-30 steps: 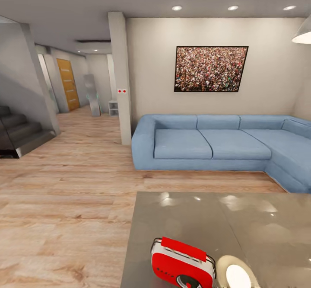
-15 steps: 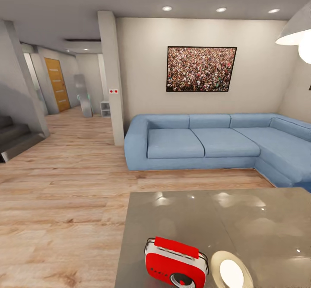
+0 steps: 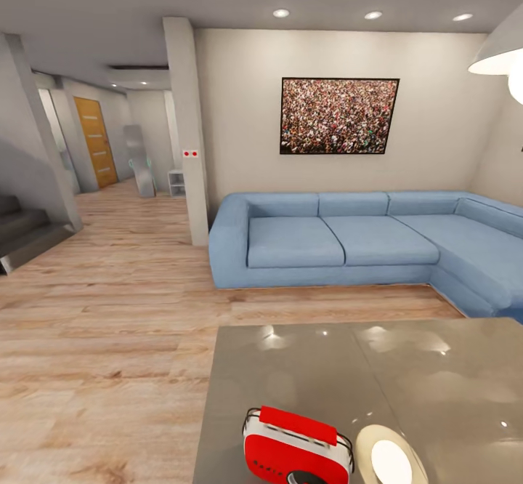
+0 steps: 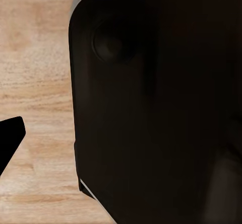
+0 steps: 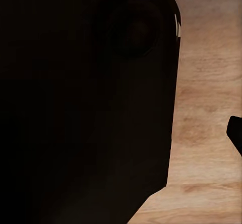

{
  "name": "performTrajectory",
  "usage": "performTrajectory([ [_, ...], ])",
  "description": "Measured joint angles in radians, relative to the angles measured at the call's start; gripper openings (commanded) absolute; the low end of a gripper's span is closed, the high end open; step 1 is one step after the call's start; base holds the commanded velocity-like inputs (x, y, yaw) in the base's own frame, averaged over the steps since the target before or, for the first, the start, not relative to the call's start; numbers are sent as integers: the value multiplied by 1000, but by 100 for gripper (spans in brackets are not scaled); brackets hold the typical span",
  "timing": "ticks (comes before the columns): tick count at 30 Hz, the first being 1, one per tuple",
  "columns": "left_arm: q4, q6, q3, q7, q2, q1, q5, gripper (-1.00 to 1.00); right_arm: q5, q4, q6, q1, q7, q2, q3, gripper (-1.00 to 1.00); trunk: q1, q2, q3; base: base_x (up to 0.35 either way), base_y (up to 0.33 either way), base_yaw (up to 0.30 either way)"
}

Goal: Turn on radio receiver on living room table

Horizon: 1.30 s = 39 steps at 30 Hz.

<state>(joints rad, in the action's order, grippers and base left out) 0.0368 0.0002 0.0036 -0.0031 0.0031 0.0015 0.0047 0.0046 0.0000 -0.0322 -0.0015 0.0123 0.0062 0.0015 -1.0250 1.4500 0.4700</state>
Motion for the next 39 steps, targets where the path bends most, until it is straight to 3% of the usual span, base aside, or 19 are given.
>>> performTrajectory([
  [20, 0, -2, 3, 0, 0, 0, 0, 100, 0, 0, 0, 0, 0, -2, 0, 100, 0, 0, 0, 2, 0, 0],
  [39, 0, -1, 3, 0, 0, 0, 0, 100, 0, 0, 3, 0, -1, -1, 0, 100, 73, -133, -59, 0, 0, 0],
])
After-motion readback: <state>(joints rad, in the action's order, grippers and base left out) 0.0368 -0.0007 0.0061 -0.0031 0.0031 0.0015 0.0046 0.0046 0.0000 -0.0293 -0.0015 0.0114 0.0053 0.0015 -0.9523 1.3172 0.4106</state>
